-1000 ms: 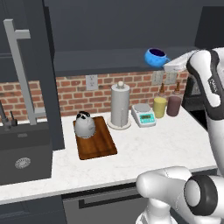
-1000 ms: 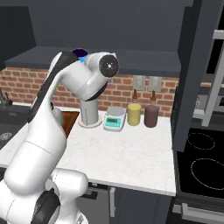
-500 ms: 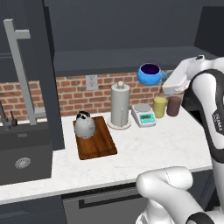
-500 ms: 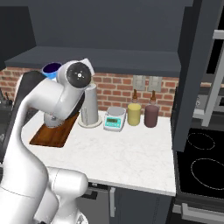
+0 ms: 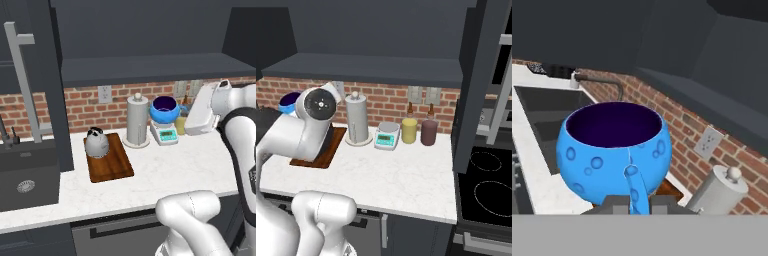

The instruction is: Pick the kettle from the counter and place it on the tray. Then pick the mug from the cabinet and place it on the tray. Then close the cabinet doors.

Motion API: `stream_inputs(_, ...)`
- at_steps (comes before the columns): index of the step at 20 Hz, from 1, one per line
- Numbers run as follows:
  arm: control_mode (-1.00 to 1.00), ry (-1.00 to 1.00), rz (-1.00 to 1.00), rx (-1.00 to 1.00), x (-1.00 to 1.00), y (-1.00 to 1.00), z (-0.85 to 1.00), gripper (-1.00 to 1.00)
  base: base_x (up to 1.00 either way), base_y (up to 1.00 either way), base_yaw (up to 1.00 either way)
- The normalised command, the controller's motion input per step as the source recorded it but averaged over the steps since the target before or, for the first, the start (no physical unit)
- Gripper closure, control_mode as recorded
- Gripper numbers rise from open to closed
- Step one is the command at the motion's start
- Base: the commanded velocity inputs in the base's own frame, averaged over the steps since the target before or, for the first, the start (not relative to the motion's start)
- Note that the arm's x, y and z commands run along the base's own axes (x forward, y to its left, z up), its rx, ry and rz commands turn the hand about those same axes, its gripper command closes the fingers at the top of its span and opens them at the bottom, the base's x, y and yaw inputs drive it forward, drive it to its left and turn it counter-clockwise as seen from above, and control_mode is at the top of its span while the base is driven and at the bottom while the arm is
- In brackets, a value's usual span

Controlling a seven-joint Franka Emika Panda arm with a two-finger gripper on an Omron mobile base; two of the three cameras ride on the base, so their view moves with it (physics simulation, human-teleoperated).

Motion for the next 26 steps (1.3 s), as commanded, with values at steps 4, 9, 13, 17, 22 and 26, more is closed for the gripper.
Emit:
stream_inputs(4,-1.00,0.12,0.02,-0.01,-0.17,0.32,-0.61,1.00,0.00,0.00,0.00)
stream_inputs(9,-1.00,0.22,0.00,0.00,0.00,0.26,-0.68,1.00,0.00,0.00,0.00)
stream_inputs(13,-1.00,0.22,0.00,0.00,0.14,0.21,-0.53,1.00,0.00,0.00,0.00)
stream_inputs(17,-1.00,0.22,0.02,0.00,0.04,0.23,-0.54,1.00,0.00,0.00,0.00)
stream_inputs(22,-1.00,0.13,0.03,0.00,0.01,0.23,-0.49,1.00,0.00,0.00,0.00)
stream_inputs(26,-1.00,0.10,0.00,0.00,0.27,0.11,-0.39,1.00,0.00,0.00,0.00)
